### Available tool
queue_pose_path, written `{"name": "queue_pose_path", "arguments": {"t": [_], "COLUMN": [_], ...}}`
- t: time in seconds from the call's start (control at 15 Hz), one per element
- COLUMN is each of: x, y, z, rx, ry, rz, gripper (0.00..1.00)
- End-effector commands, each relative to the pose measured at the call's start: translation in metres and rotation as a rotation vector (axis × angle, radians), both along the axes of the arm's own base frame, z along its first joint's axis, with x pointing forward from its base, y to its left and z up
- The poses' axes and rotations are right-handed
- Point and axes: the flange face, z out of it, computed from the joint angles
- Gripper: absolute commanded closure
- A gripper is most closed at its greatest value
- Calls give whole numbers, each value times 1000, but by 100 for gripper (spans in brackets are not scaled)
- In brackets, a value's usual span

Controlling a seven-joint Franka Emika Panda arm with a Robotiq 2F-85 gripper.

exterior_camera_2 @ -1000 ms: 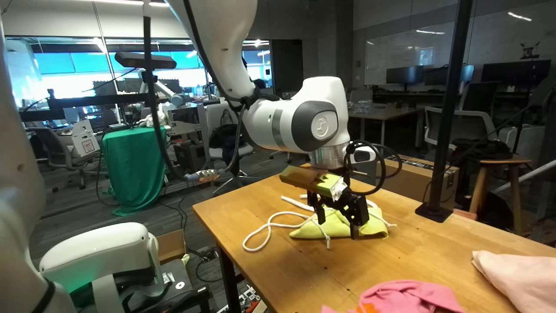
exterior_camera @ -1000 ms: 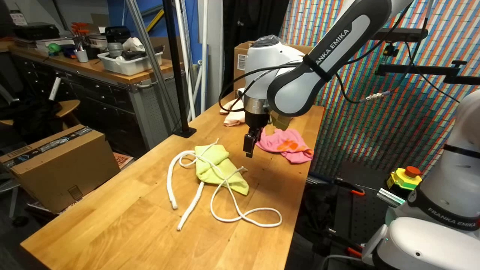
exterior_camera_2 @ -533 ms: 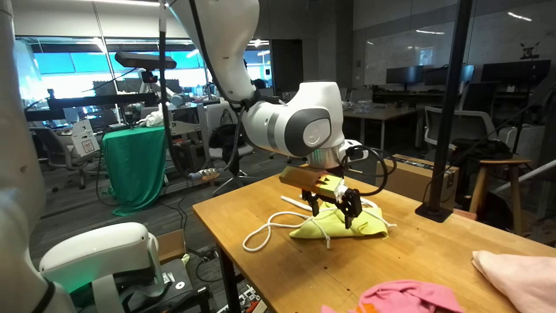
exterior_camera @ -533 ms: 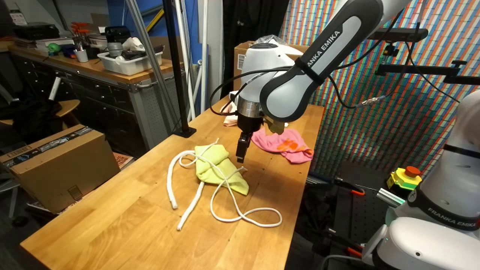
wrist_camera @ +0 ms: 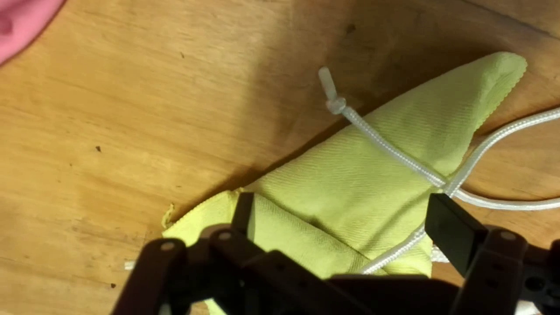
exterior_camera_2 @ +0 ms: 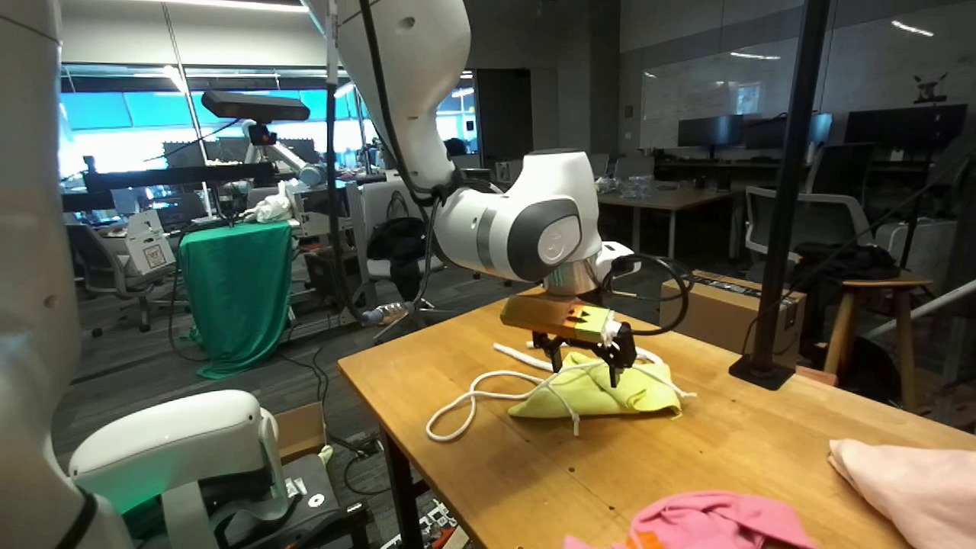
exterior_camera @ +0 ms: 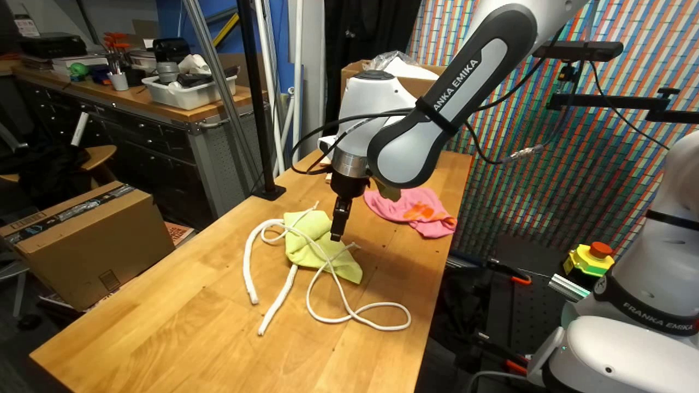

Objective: Pick up the clothes from the table and put them around the table.

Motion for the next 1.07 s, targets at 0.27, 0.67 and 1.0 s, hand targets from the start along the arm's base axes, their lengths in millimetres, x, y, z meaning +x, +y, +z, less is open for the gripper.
{"name": "queue_pose_path", "arguments": {"t": [0.27, 0.67, 1.0], "x": [32, 49, 61], "y": [1, 2, -4], "z": [-18, -36, -46], "rx": [-42, -32, -36], "ry": [-87, -83, -73], "rz": [40, 33, 20], "gripper": [0, 0, 0]}}
